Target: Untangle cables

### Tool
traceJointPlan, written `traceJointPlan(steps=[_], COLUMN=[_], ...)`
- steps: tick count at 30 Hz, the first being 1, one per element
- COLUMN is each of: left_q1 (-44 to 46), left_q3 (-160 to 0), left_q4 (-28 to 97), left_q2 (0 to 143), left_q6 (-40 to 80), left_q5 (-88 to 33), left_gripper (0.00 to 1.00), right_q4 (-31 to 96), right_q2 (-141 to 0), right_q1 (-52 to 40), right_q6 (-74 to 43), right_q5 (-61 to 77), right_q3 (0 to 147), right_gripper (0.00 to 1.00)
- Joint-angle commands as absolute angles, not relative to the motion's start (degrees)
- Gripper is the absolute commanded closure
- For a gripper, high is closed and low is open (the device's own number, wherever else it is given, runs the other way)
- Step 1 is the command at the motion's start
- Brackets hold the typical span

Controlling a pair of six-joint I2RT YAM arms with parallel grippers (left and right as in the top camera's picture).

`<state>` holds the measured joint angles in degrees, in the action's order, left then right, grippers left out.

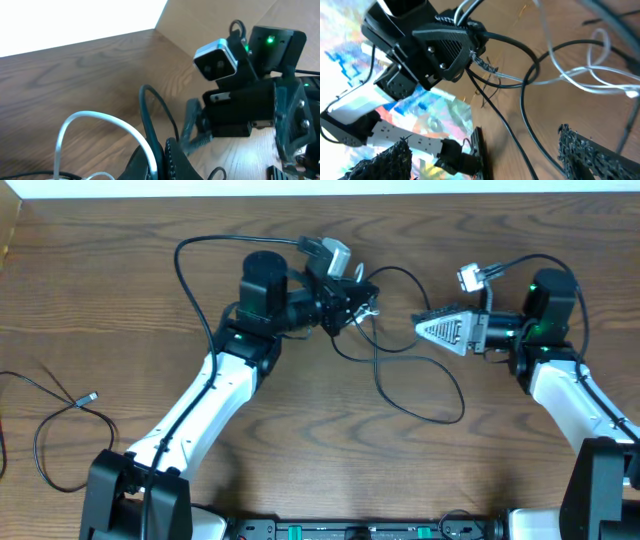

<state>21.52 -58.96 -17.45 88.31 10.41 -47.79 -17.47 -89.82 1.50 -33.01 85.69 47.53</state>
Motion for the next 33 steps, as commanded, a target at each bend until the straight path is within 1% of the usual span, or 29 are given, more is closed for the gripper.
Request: traceJointPlan(steps=[1, 11, 17, 18, 20, 23, 30, 31, 33], left_q1=[23.6, 27.1, 27.2, 27.3, 27.6, 28.4, 28.9, 28.9, 28.9], left_q3=[-59.5, -59.5, -59.5, -59.5, -59.5, -59.5, -59.5, -59.5, -59.5], left_q4=[-19.1, -24.9, -26.7, -27.0, -27.2, -27.2, -27.2, -27.2, -27.2], left_q2=[88.0, 88.0, 88.0, 88.0, 88.0, 88.0, 88.0, 88.0, 88.0], left_q6=[9.7, 10.4, 11.7, 11.7, 11.7, 11.7, 11.6, 11.6, 11.7], left_q5=[-46.9, -47.0, -47.1, -47.1, -47.1, -47.0, -46.9, -46.9, -46.9], left_gripper=[0.92, 0.92, 0.92, 0.93, 0.92, 0.92, 0.92, 0.92, 0.92], right_q4=[-17.6, -16.8, -6.4, -5.0, -4.9, -5.3, -5.3, -5.2, -4.9], right_q2=[-89.1, -89.1, -89.1, -89.1, -89.1, -89.1, -89.1, -89.1, -89.1], right_q1=[-1.3, -6.2, -6.5, -6.7, -6.9, -7.6, -10.5, -11.1, -11.8], right_q6=[-29.5, -24.7, -17.9, -15.8, -15.3, -14.9, -14.3, -14.0, -14.1], right_q5=[84.9, 77.7, 66.3, 65.9, 65.9, 65.9, 65.8, 65.2, 64.2], right_q3=[47.8, 47.8, 47.8, 47.8, 47.8, 47.8, 47.8, 47.8, 47.8], right_gripper=[0.08, 0.1, 0.08, 0.08, 0.08, 0.12, 0.14, 0.18, 0.23])
